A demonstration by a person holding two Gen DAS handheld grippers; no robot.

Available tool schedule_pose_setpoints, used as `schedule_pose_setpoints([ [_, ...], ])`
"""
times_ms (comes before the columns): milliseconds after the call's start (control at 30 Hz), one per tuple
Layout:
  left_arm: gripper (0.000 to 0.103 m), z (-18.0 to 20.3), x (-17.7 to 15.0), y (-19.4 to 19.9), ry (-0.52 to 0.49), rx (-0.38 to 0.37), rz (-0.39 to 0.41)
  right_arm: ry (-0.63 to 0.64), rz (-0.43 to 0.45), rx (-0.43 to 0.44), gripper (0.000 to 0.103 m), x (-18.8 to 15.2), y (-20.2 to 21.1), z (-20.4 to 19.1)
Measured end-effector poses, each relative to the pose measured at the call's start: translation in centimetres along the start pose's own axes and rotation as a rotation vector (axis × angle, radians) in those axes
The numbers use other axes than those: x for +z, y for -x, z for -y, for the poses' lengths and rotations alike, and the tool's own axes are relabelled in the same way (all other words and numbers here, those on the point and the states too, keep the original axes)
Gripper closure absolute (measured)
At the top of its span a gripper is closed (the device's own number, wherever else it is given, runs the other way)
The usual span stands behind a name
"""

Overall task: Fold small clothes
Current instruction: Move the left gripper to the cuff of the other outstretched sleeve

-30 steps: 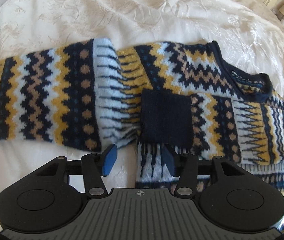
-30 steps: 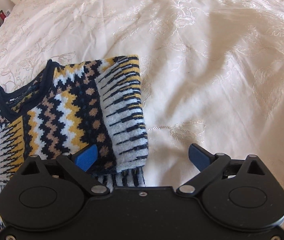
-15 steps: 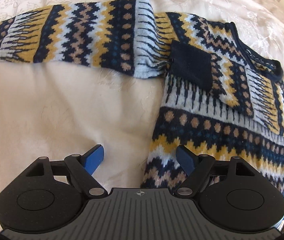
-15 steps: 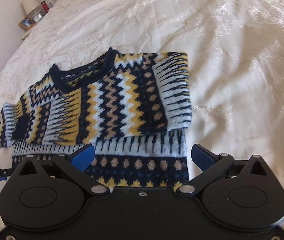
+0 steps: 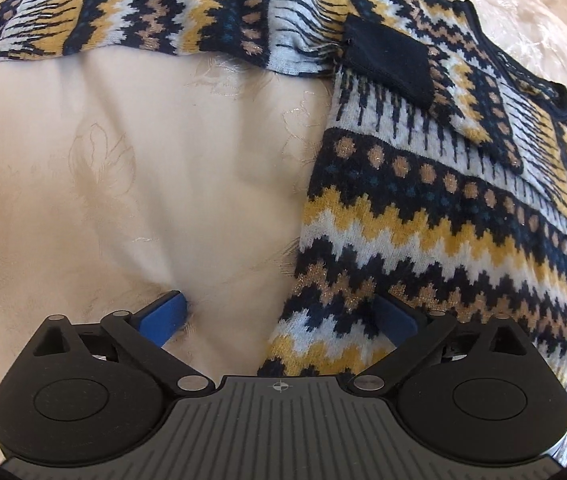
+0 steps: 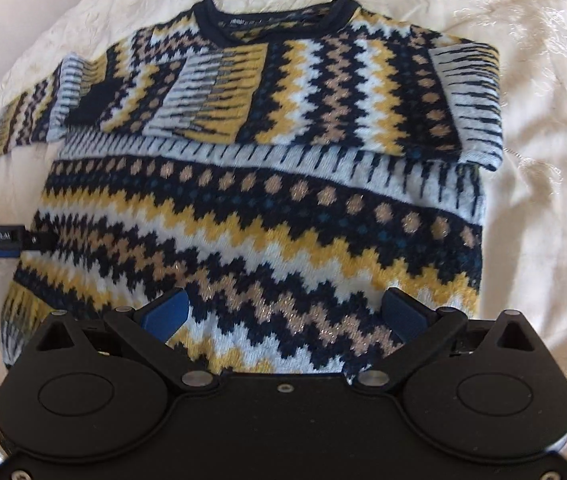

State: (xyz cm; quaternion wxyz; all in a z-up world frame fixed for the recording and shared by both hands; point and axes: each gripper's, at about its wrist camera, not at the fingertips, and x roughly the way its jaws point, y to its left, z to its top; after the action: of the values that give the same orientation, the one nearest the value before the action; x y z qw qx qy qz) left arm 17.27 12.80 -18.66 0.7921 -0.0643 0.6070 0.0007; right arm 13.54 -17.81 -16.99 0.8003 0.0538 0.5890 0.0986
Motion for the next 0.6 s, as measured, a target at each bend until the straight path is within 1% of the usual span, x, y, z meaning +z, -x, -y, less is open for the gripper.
schedule_pose_setpoints([
  [67, 0.001, 0.0, 0.1, -0.2, 0.004, 0.003, -0.005, 0.036, -0.014, -0.041, 0.000, -0.7, -0.8, -0.7],
  [167, 0.000, 0.6, 0.8, -0.9, 0.013, 0.014, 0.002, 0.072, -0.007, -0.086, 0.000, -1.3, -1.6, -1.5],
  [300, 0.000, 0.8, 0.2, -1.0, -0.005, 0.031, 0.023, 0.071, -0.017, -0.146, 0.000, -1.5, -2.5, -2.3],
  [367, 0.000, 0.9, 0.3, -1.0, -0.009, 0.024, 0.007, 0.083, -0.027, -0.183, 0.000, -1.3, -3.2, -3.4],
  [433, 0.001, 0.6, 1.0, -1.0, -0.021, -0.003, -0.026, 0.076, -0.040, -0.188, 0.000, -1.1, -3.5, -3.6],
  [467, 0.002, 0.3, 1.2, -0.9, -0.024, -0.019, -0.029, 0.069, -0.047, -0.185, 0.000, -0.9, -3.7, -3.6],
  [500, 0.012, -0.3, 1.5, -0.4, -0.023, -0.036, -0.015, 0.064, -0.050, -0.181, 0.000, -0.9, -3.7, -3.8],
  [533, 0.017, -1.0, 1.7, 0.0, -0.021, -0.046, 0.004, 0.063, -0.053, -0.179, 0.000, -0.9, -3.7, -3.8],
  [567, 0.025, -1.8, 1.8, 0.6, -0.017, -0.057, 0.024, 0.064, -0.053, -0.180, 0.000, -0.9, -3.7, -3.9],
  [600, 0.027, -2.7, 2.0, 1.0, -0.007, -0.065, 0.042, 0.060, -0.052, -0.185, 0.000, -0.8, -3.7, -3.7],
])
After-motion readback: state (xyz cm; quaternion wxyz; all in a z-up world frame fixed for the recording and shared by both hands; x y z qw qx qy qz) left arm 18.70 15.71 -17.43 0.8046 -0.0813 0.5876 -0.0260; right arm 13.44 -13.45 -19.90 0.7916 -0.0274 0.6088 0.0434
